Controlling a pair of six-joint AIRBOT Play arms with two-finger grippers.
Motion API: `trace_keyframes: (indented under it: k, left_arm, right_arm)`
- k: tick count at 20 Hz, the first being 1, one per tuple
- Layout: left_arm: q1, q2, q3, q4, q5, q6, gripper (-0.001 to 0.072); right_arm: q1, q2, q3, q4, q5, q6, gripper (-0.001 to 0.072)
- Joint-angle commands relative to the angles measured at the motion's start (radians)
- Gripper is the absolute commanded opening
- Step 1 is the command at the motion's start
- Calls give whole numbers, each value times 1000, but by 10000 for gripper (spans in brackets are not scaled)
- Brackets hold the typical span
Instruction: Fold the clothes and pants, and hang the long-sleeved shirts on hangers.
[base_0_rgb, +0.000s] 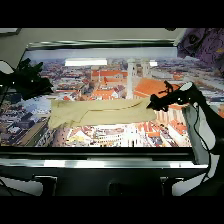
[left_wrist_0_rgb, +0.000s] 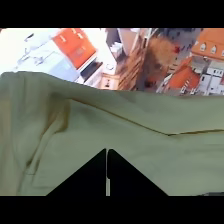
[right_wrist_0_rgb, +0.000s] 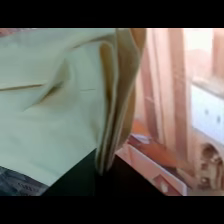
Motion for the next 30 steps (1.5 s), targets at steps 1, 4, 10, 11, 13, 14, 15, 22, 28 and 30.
trace_keyframes:
  k: [1, 4, 10, 11, 13, 14, 15, 22, 28, 30]
  left_arm:
    - [-103, -35, -5, -122, 91, 3, 24]
    - [-255, -115, -4, -248, 172, 3, 24]
    - [-586, -276, -3, -640, 424, 3, 22]
    - [-637, -298, -3, -718, 468, 3, 22]
    - [-724, -336, 6, -816, 531, 3, 22]
    - [-765, -360, 23, -844, 552, 3, 22]
    - [-800, -383, 40, -871, 570, 3, 22]
    - [-954, -531, 183, -1002, 661, -51, 22]
    - [-861, -496, 212, -928, 526, -50, 19]
    - [-770, -433, 212, -740, 406, -80, 19]
  right_arm:
    - [3, 132, 47, -180, 56, 163, 25]
    - [3, 235, 132, -356, 187, 259, 25]
    - [3, 395, 201, -433, 272, 344, 25]
    - [3, 415, 201, -433, 277, 346, 25]
    - [3, 449, 201, -434, 294, 346, 25]
    - [3, 459, 201, -434, 308, 356, 25]
    - [3, 464, 201, -433, 321, 376, 25]
    - [3, 480, 211, -429, 337, 425, 25]
    - [3, 479, 266, -431, 314, 478, 25]
    - [3, 479, 266, -394, 305, 523, 25]
